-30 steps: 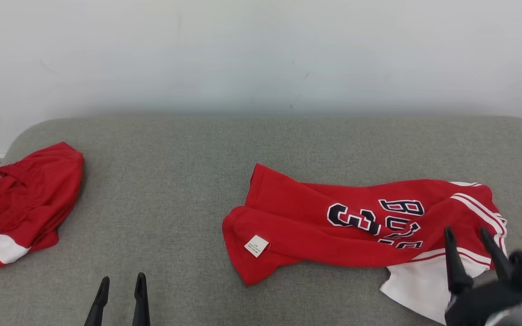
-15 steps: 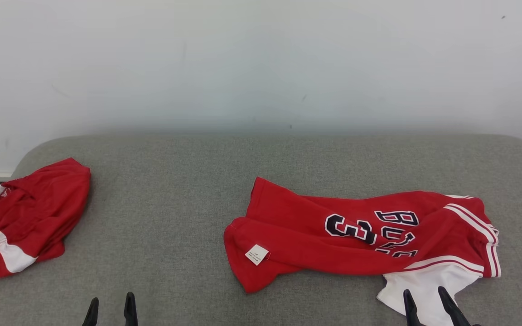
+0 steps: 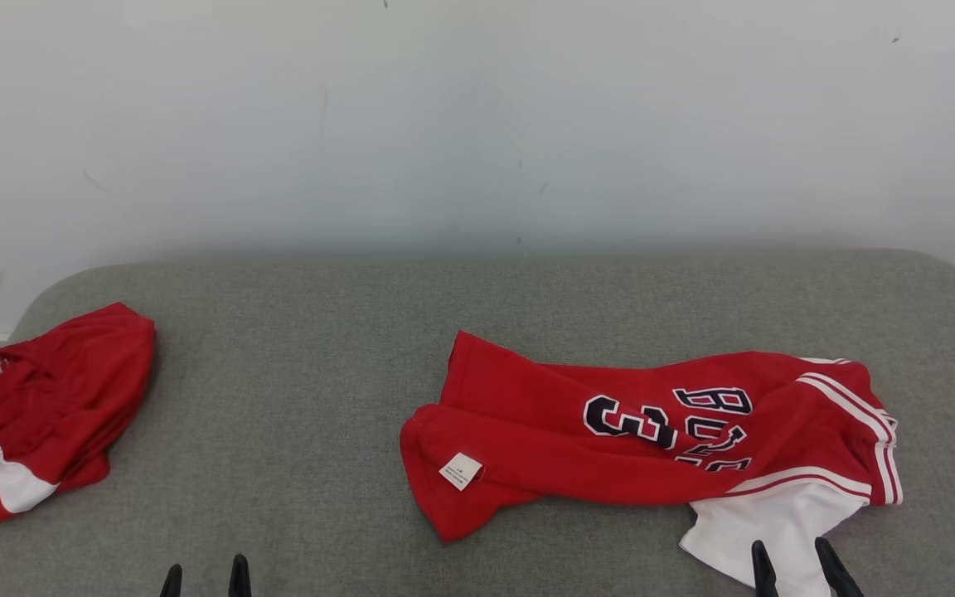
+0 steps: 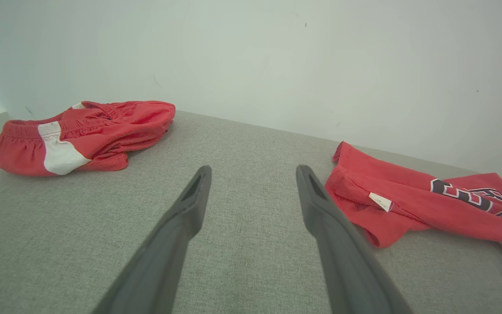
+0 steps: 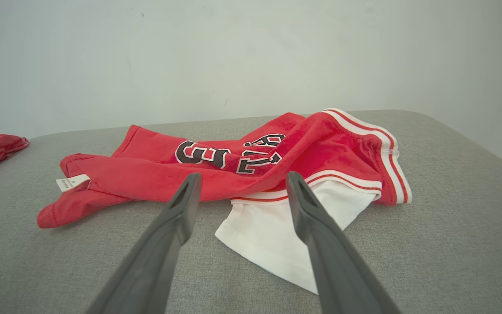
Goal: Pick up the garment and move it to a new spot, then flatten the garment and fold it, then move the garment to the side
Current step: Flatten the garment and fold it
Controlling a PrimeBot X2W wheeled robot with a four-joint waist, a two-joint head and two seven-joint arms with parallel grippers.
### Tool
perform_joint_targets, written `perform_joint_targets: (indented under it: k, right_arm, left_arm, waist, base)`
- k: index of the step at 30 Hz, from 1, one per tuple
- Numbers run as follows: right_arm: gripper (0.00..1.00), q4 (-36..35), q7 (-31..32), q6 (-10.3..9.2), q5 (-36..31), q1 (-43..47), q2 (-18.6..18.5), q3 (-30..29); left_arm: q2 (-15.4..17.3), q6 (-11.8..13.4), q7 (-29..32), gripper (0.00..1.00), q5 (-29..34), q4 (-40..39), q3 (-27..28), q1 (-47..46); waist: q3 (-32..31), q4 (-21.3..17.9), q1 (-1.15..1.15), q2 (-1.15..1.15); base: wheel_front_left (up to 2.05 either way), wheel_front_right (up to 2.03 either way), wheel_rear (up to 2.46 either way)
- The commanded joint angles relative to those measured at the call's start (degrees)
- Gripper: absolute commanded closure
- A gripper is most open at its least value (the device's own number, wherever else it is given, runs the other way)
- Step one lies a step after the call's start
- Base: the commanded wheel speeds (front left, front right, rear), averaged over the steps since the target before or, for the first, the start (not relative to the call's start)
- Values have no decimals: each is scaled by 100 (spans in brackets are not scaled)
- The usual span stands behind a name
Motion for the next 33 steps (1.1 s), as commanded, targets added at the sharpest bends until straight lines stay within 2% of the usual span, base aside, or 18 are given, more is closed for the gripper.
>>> perform_joint_targets:
  k: [1, 27, 33]
  right_arm:
    - [0, 16, 13, -13, 58, -62, 12, -22]
    - [0, 106, -9, -13, 169, -199, 13, 48]
    - [0, 84, 182, -13, 138, -269, 9, -234]
  left_arm:
    - [-3, -26, -17, 0, 18, 18, -18, 48]
    - [-3, -32, -17, 0, 20, 62, -149, -84]
    - [-3, -34, -17, 0, 59, 309, -482, -444]
  waist:
    - [18, -4, 0, 0]
    - [176, -122, 0, 0]
    - [269, -152, 0, 0]
  base:
    - [0, 0, 0]
    - [0, 0, 0]
    - [0, 0, 0]
